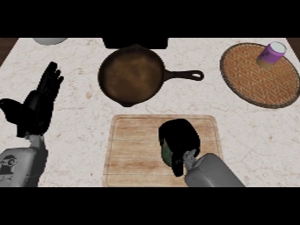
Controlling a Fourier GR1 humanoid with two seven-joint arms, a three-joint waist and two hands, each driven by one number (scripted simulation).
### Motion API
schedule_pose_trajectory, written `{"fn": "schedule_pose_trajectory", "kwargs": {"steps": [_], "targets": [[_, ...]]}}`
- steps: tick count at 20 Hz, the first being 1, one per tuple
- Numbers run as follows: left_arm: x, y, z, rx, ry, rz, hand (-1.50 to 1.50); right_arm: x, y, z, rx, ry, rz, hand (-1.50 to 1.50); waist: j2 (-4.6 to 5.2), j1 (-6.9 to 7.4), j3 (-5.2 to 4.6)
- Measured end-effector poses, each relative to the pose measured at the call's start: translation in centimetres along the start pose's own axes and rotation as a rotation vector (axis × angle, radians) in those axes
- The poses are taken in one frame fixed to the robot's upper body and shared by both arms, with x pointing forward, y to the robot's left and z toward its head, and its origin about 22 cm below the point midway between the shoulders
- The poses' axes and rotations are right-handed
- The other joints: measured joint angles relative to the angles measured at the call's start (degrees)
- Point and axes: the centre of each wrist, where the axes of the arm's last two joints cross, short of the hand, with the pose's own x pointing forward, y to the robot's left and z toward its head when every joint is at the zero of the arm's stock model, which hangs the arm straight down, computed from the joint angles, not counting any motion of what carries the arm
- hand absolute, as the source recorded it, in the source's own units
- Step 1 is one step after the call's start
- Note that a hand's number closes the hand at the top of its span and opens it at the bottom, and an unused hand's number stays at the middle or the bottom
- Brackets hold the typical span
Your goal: Pick the squash from the cutting board and place it in the pan
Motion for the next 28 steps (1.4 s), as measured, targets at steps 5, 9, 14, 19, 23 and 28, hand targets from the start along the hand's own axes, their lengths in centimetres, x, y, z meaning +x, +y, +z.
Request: {"fn": "schedule_pose_trajectory", "kwargs": {"steps": [5,9,14,19,23,28], "targets": [[1.0,-1.7,-0.8,-0.068,-0.021,0.008,0.0,5.2,1.5,1.0,0.008,-0.083,0.054,1.5,0.53,4.39,0.07],[1.2,-2.5,-1.1,-0.095,-0.029,0.007,0.0,8.1,0.9,2.2,-0.075,-0.113,0.058,1.5,0.56,6.23,0.05],[1.0,-2.7,-1.4,-0.099,-0.016,0.005,0.0,11.2,-1.0,4.1,-0.338,-0.147,0.038,1.5,0.19,6.29,0.01],[0.8,-3.1,-1.4,-0.101,-0.02,-0.002,0.0,13.3,-2.9,5.5,-0.534,-0.181,-0.038,1.5,0.06,6.11,-0.05],[0.7,-2.6,-1.7,-0.096,-0.015,-0.004,0.0,14.3,-4.8,5.6,-0.653,-0.197,-0.074,1.5,0.08,5.79,-0.09],[0.6,-2.4,-1.6,-0.09,-0.018,0.0,0.0,14.5,-8.3,4.8,-0.743,-0.2,-0.221,1.5,0.4,5.43,-0.07]]}}
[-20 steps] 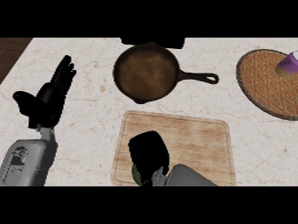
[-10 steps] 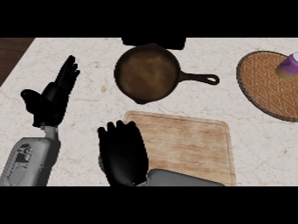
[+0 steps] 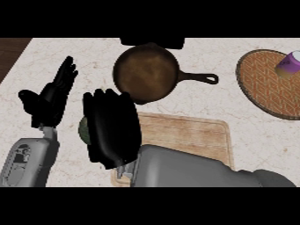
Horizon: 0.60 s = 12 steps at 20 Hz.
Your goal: Pick the squash from the cutting board and place it in the pan
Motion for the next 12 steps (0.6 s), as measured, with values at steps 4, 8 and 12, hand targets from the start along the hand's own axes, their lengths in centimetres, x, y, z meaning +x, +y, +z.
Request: {"fn": "schedule_pose_trajectory", "kwargs": {"steps": [4,8,12], "targets": [[0.0,0.5,0.2,0.01,-0.002,-0.006,0.0,-0.5,-0.8,-2.7,-0.071,0.054,-0.105,1.5,0.22,-0.55,0.02],[0.4,0.9,0.2,0.017,-0.004,-0.007,0.0,-1.8,0.0,-5.6,-0.115,0.128,-0.113,1.5,0.34,-1.02,0.03],[0.8,0.8,0.1,0.023,-0.006,-0.002,0.0,-4.9,1.3,-8.2,-0.16,0.186,-0.094,1.5,0.59,-1.64,0.06]]}}
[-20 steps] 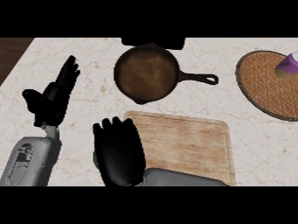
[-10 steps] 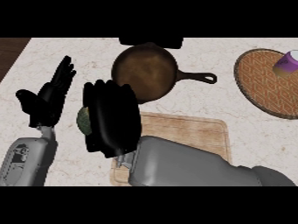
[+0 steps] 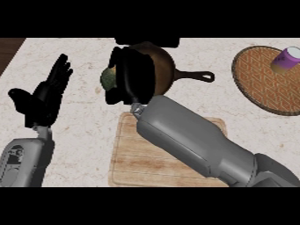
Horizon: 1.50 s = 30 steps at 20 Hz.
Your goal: Pick the squash from the cutting board and place it in the pan
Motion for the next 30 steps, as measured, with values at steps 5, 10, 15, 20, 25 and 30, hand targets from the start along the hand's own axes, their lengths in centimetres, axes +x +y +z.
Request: {"fn": "schedule_pose_trajectory", "kwargs": {"steps": [5,10,15,20,25,30], "targets": [[-0.2,0.5,-0.2,0.011,-0.011,-0.003,0.0,-3.7,1.0,-3.4,-0.064,0.031,0.106,1.5,0.35,-0.35,-0.01],[-0.6,0.1,0.2,0.005,-0.012,0.003,0.0,-7.7,1.5,-5.5,-0.101,0.067,0.145,1.5,0.75,0.16,0.04],[0.1,-0.3,-0.1,-0.007,-0.024,0.008,0.0,-11.6,1.8,-6.0,-0.113,0.1,0.15,1.5,1.22,0.83,0.11],[0.6,-0.5,-0.2,-0.02,-0.038,0.012,0.0,-13.0,1.9,-6.0,-0.011,0.2,0.024,-1.5,1.78,1.81,0.22],[0.8,-1.0,-0.3,-0.038,-0.041,0.01,0.0,-14.2,2.1,-5.8,0.136,0.244,-0.109,-1.5,1.96,2.45,0.24],[0.8,-1.0,-0.2,-0.026,-0.039,0.01,0.0,-15.1,2.1,-5.7,0.122,0.202,-0.196,-1.5,1.68,2.25,0.23]]}}
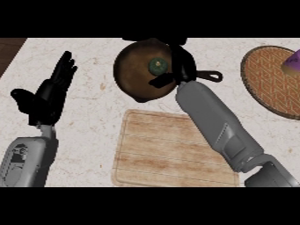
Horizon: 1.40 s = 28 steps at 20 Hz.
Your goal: Pick the squash from the cutting board and place it in the pan
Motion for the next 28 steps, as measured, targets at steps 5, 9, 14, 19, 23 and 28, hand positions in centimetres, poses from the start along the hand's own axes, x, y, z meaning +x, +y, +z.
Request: {"fn": "schedule_pose_trajectory", "kwargs": {"steps": [5,9,14,19,23,28], "targets": [[-0.4,0.2,0.2,0.005,0.014,0.0,0.0,-1.1,-0.2,0.3,-0.091,-0.061,-0.16,-1.5,-0.47,-0.93,0.01],[-0.9,1.3,0.4,0.034,0.029,-0.002,0.0,-2.7,-0.2,0.8,-0.093,-0.09,-0.313,-1.5,-1.22,-2.54,-0.03],[-1.4,2.3,1.7,0.066,0.054,-0.008,0.0,-4.8,0.3,2.4,-0.003,-0.146,-0.47,-1.5,-2.25,-4.61,-0.09],[-2.0,3.1,2.5,0.108,0.073,-0.013,0.0,-5.7,0.1,5.2,0.067,-0.209,-0.542,-1.5,-3.05,-7.13,-0.17],[-2.4,3.4,2.9,0.125,0.078,-0.014,0.0,-6.4,-1.6,8.3,0.092,-0.232,-0.557,-1.5,-3.33,-8.1,-0.21],[-2.6,3.4,3.1,0.124,0.076,-0.018,0.0,-5.8,-4.2,12.8,0.103,-0.235,-0.553,-1.5,-3.16,-7.88,-0.21]]}}
